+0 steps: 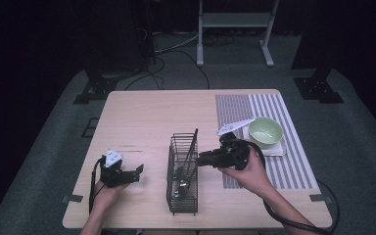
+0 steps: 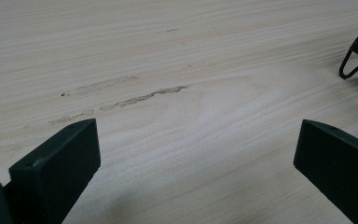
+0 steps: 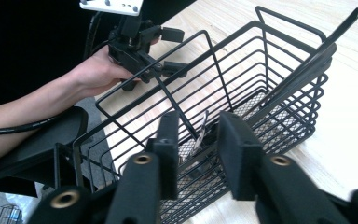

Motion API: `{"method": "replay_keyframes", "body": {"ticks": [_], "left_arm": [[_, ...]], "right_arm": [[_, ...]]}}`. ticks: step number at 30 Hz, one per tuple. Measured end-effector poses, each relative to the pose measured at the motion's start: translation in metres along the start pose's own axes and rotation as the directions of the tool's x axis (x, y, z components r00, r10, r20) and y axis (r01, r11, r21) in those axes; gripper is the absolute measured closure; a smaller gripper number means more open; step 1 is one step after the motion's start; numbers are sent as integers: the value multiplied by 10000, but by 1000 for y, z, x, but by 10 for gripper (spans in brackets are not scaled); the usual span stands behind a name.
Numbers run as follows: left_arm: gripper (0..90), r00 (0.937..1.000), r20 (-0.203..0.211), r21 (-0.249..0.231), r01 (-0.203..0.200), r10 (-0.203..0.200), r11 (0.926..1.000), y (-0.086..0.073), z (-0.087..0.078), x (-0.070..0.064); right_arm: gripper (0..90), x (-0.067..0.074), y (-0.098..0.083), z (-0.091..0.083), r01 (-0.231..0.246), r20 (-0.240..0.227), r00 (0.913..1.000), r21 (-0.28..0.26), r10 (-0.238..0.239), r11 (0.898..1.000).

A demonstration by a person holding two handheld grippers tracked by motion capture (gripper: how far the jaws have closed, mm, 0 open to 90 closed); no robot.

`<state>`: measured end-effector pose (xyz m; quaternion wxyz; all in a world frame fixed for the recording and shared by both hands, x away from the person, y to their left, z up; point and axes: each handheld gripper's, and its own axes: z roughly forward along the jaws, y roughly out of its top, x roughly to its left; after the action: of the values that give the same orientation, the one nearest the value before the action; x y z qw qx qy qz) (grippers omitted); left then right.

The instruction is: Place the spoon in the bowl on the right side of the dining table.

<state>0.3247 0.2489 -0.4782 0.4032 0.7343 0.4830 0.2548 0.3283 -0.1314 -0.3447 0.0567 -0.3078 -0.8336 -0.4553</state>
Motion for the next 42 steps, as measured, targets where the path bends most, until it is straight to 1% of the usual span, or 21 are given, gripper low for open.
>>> {"method": "replay_keyframes", "body": {"ticks": [4, 6, 8, 11, 17, 22, 28, 33, 42], "left_arm": [[0, 10000, 1, -3, -9, 9, 10000, 0, 0, 0], [0, 10000, -1, -6, -3, 3, 10000, 0, 0, 0], [0, 10000, 2, -4, 4, -4, 10000, 0, 0, 0], [0, 10000, 0, -3, -7, 7, 10000, 0, 0, 0], [0, 10000, -13, -16, -17, 17, 10000, 0, 0, 0], [0, 10000, -14, -12, -12, 12, 10000, 0, 0, 0], [0, 10000, -6, -13, 0, 0, 10000, 0, 0, 0], [0, 10000, -13, -24, -5, 5, 10000, 0, 0, 0], [0, 10000, -15, -26, 15, -15, 10000, 0, 0, 0]], "right_arm": [[841, 1, 1, 0, -33, 3, 10000, 100, 33, 9999], [879, 1, 1, 0, -73, -34, 10000, 37, 73, 10000], [883, 1, 1, -1, -110, 27, 9999, 34, 110, 9999], [885, 2, 1, -2, -242, -31, 9997, -15, 242, 9997], [885, 3, 4, -8, -341, -32, 9994, -321, 340, 9989], [885, 5, 7, -12, -348, -20, 9994, -381, 348, 9987], [885, 6, 10, -19, -463, -137, 9989, -482, 457, 9978], [885, 8, 16, -28, -596, -273, 9980, -726, 578, 9956], [885, 10, 22, -44, -726, -299, 9971, -1065, 698, 9917]]}}
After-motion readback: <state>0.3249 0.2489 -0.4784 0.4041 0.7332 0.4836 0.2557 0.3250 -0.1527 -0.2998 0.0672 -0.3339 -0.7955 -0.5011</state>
